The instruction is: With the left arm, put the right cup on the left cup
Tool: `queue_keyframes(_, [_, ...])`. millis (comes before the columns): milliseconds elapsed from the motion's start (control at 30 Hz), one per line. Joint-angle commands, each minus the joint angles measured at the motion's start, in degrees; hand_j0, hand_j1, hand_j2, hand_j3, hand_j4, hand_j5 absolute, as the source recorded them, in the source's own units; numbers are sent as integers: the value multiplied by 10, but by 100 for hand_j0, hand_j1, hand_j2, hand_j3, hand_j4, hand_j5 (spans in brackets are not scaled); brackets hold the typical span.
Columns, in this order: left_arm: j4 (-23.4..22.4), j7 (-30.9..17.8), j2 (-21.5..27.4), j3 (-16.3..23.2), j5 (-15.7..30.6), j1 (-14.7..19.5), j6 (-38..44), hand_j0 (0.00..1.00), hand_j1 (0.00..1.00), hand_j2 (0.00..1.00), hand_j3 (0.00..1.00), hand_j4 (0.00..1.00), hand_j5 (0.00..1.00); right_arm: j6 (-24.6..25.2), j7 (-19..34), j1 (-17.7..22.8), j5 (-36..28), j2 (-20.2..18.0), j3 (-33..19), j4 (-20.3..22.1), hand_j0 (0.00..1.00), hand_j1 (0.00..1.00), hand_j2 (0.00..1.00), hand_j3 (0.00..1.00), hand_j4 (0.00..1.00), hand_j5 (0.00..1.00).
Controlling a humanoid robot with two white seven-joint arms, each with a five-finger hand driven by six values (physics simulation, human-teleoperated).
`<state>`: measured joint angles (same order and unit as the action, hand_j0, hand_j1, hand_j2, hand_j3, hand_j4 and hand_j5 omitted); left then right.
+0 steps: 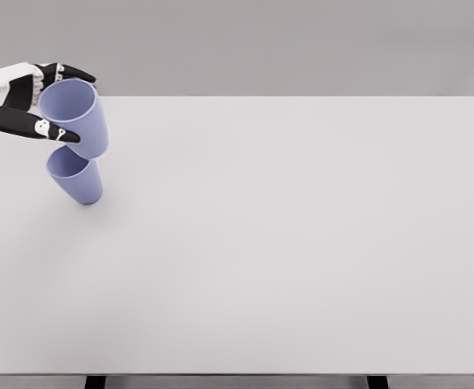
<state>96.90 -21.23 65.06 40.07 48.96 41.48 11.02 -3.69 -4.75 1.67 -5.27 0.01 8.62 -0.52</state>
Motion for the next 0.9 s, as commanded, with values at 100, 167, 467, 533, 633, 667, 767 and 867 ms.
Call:
queue_keyframes(100, [0, 1, 16, -1, 10, -1, 0, 71, 71, 71, 71, 71, 71, 0, 0, 0, 0, 0, 0, 0, 100, 100, 100, 100, 100, 100])
queue_keyframes(167, [-2, 1, 17, -1, 10, -1, 0, 71, 71, 71, 71, 71, 71, -1, 0, 0, 0, 0, 0, 0, 100, 100, 100, 100, 100, 100])
queue_keyframes(467, [-8, 1, 21, -2, 10, -12, 0, 71, 71, 71, 71, 71, 71, 0, 0, 0, 0, 0, 0, 0, 100, 100, 100, 100, 100, 100])
queue_keyframes(533, [-9, 1, 24, -2, 11, -16, 0, 71, 71, 71, 71, 71, 71, 0, -1, 0, 0, 0, 0, 0, 100, 100, 100, 100, 100, 100])
queue_keyframes(633, [-15, 1, 25, -3, 11, -18, 0, 71, 71, 71, 71, 71, 71, 0, 0, 0, 0, 0, 0, 0, 100, 100, 100, 100, 100, 100])
queue_keyframes(667, [-15, 1, 26, -3, 11, -18, 0, 71, 71, 71, 71, 71, 71, 0, 0, 0, 0, 0, 0, 0, 100, 100, 100, 100, 100, 100])
queue_keyframes(767, [-18, 1, 30, -3, 11, -23, 0, 71, 71, 71, 71, 71, 71, 0, 0, 0, 0, 0, 0, 0, 100, 100, 100, 100, 100, 100])
queue_keyframes(867, [-22, 1, 33, -3, 13, -23, 0, 71, 71, 71, 71, 71, 71, 0, 0, 0, 0, 0, 0, 0, 100, 100, 100, 100, 100, 100])
